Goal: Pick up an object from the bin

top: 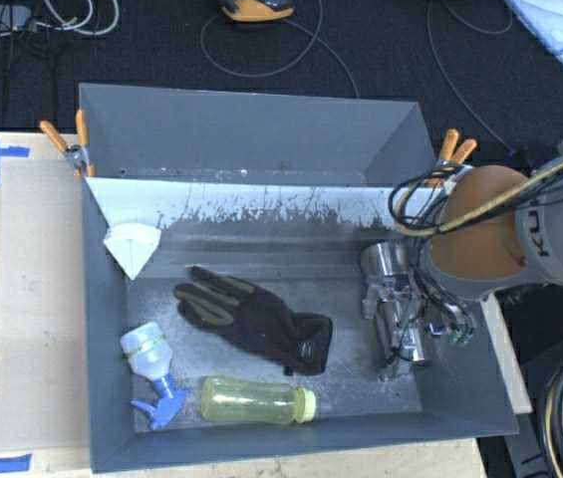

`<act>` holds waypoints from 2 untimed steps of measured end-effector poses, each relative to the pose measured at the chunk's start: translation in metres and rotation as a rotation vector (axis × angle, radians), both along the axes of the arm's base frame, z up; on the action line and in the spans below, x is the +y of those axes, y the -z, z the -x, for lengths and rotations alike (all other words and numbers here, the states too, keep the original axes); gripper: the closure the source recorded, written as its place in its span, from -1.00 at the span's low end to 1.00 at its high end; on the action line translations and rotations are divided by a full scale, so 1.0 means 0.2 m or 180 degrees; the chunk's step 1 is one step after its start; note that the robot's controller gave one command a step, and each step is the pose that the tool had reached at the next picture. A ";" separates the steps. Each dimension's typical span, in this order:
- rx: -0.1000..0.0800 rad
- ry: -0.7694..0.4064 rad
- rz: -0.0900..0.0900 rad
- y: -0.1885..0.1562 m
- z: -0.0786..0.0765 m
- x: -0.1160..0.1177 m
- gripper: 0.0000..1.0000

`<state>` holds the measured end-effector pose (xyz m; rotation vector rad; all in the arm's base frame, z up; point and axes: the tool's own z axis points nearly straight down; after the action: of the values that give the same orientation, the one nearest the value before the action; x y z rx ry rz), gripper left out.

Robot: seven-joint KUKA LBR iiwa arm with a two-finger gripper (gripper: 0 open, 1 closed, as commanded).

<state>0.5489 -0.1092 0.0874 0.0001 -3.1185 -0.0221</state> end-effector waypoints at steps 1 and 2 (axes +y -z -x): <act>0.0043 0.0238 -0.0016 0.09 -0.16 0.05 -1.00; -0.0044 -0.0031 0.0004 0.08 -0.09 0.14 -1.00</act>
Offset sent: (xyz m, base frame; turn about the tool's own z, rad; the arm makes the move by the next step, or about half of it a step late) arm -0.0372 0.0497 -0.0174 -0.1776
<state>0.5661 -0.0821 0.0716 0.0156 -3.1322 -0.0200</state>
